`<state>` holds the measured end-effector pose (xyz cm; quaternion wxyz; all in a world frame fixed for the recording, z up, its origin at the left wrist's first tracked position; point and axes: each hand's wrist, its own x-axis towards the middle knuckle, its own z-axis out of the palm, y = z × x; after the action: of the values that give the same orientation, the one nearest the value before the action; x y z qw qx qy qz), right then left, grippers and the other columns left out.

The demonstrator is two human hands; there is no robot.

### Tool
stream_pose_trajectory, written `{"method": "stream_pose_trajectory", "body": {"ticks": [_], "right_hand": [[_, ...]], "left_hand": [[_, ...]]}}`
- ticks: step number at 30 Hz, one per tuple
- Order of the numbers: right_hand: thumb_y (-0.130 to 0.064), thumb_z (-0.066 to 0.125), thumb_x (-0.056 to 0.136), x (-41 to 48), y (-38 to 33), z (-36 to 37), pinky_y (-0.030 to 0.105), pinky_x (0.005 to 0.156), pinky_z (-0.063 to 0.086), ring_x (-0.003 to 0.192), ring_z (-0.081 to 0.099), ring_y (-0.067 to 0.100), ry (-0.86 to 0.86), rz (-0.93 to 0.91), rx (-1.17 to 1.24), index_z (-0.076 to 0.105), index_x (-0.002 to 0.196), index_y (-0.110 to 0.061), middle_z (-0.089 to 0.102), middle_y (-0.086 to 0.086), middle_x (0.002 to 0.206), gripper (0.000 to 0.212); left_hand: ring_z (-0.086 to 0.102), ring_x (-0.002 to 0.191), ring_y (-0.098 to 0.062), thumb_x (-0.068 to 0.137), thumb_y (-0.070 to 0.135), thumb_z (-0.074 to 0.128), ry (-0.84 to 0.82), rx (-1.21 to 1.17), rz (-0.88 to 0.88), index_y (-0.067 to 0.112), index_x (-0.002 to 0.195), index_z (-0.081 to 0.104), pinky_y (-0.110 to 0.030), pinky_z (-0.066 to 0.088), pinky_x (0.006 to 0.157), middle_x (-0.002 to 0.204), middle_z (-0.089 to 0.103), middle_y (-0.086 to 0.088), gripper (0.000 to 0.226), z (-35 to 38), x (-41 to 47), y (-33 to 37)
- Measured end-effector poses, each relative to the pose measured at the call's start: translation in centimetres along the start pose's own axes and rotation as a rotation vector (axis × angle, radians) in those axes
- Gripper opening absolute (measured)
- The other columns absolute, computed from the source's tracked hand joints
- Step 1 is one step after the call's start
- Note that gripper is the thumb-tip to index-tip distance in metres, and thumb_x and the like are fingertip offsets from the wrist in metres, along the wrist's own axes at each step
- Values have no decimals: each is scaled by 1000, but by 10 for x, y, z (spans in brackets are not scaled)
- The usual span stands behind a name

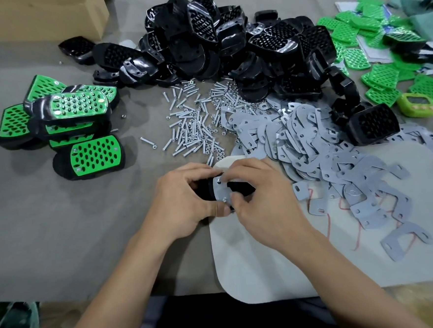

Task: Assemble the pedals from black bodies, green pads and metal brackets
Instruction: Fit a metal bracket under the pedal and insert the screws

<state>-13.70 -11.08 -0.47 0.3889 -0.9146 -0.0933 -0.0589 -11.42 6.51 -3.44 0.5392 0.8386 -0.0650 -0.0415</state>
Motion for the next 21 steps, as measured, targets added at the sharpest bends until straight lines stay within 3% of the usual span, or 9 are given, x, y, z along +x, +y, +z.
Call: {"method": "stream_pose_trajectory", "body": {"ticks": [4,9,11,14,15,19,21], "right_hand": [[-5,68,72,-7,0,5,30,96,42,102,48,6,0,-2,-29,75,101,-24,67,-15,110,36],[-5,65,74,-10,-2,8,35,99,42,109,48,9,12,2,-49,71,117,-26,65,-14,115,48],[-5,66,75,-10,-1,10,39,99,45,109,47,10,38,-6,-36,77,109,-22,67,-10,115,40],[-11,63,75,-8,3,8,43,94,49,111,47,7,107,65,46,80,80,-25,66,-12,111,22],[-13,61,75,-8,3,8,43,95,49,113,48,7,122,88,66,79,80,-27,65,-13,113,23],[-15,61,74,-11,2,12,40,111,37,126,43,13,61,42,19,76,112,-30,59,-5,135,43],[-17,61,76,-12,3,13,41,111,36,127,41,11,73,49,51,80,101,-28,60,-5,136,33]], "left_hand": [[68,98,-5,41,29,105,-3,-7,20,40,105,80,-23,51,83,104,71,22,69,0,0,-1],[67,93,-3,43,27,106,24,-2,51,49,99,76,-14,48,76,102,70,25,67,0,0,0],[67,95,-1,43,26,106,21,-2,57,51,100,76,-13,47,78,103,70,26,69,0,0,-1],[64,93,7,40,23,106,25,18,40,55,98,74,-8,42,76,103,68,31,73,1,1,-2],[62,90,9,39,23,106,26,22,35,54,98,74,-6,40,74,103,67,32,74,1,1,-3],[61,87,11,42,32,105,25,23,55,47,102,76,-5,40,71,103,67,32,68,1,0,-4],[61,86,12,42,33,105,25,18,58,48,103,76,-4,39,71,103,67,33,69,1,0,-3]]}}
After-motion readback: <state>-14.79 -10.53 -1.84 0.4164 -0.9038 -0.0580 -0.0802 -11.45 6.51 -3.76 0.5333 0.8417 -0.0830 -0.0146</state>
